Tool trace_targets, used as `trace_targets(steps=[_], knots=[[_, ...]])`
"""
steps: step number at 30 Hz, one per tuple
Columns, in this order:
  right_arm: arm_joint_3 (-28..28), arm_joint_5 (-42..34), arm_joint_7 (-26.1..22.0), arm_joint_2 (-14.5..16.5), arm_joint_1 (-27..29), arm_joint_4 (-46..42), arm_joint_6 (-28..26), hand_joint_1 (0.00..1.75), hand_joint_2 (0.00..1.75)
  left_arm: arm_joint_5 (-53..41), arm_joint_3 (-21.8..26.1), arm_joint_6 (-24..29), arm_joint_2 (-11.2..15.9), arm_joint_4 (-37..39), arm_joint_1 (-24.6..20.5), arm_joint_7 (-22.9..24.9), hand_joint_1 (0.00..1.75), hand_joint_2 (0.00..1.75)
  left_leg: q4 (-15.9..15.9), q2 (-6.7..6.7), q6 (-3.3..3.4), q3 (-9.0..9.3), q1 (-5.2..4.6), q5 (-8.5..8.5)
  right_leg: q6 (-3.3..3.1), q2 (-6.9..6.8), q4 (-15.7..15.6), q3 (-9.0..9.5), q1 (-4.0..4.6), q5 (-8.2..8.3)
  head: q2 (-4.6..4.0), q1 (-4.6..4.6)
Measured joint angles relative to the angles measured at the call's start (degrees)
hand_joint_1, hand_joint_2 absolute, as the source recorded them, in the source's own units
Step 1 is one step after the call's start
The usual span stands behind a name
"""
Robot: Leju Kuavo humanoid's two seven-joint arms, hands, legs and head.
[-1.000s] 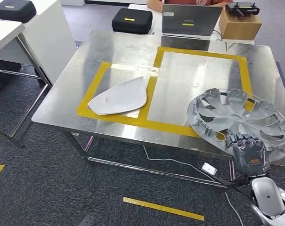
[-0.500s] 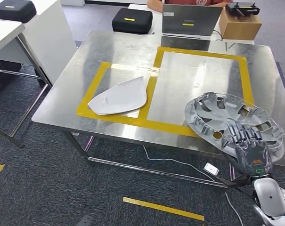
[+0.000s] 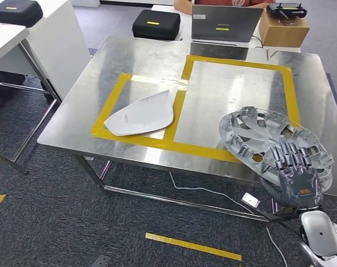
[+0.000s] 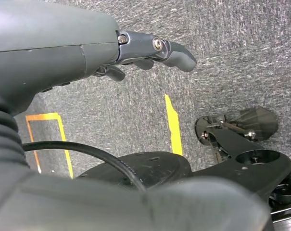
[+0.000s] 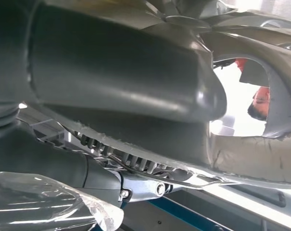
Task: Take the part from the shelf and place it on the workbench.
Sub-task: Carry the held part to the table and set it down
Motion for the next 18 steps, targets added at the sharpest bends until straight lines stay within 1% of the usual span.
trace_targets(steps=[10,14,16,18], knots=[[-0.4,0.02,-0.55,0.0,0.01,-0.01,0.03,0.0,0.0,0.03,0.02,-0.08,0.02,0.0,0.01,-0.01,0.0,0.0,0.0,0.0,0.0,0.0,0.0,0.0,0.0,0.0,0.0,0.0,0.0,0.0,0.0,0.0],[-1.42,0.02,-2.09,0.0,0.51,-0.02,0.31,0.0,0.0,0.36,0.03,-0.69,0.04,0.0,0.02,-0.22,0.0,0.0,0.0,0.0,0.0,0.0,0.0,0.0,0.0,-0.01,0.0,0.01,0.0,0.0,0.0,-0.01],[-2.32,0.02,-2.22,-0.01,0.8,-0.01,0.81,0.0,0.87,0.5,0.04,-1.03,0.05,0.0,0.02,-0.31,0.0,0.0,0.0,0.0,0.0,0.0,0.0,0.0,0.0,0.0,0.0,0.01,0.0,0.0,0.0,-0.01],[-2.81,0.02,-1.12,-0.15,0.76,0.02,1.69,0.0,1.75,0.6,0.07,-1.13,0.07,0.0,0.02,-0.33,0.0,0.0,0.0,0.0,0.0,0.0,0.0,0.0,0.0,0.01,0.0,0.01,-0.01,0.0,0.0,-0.01]])
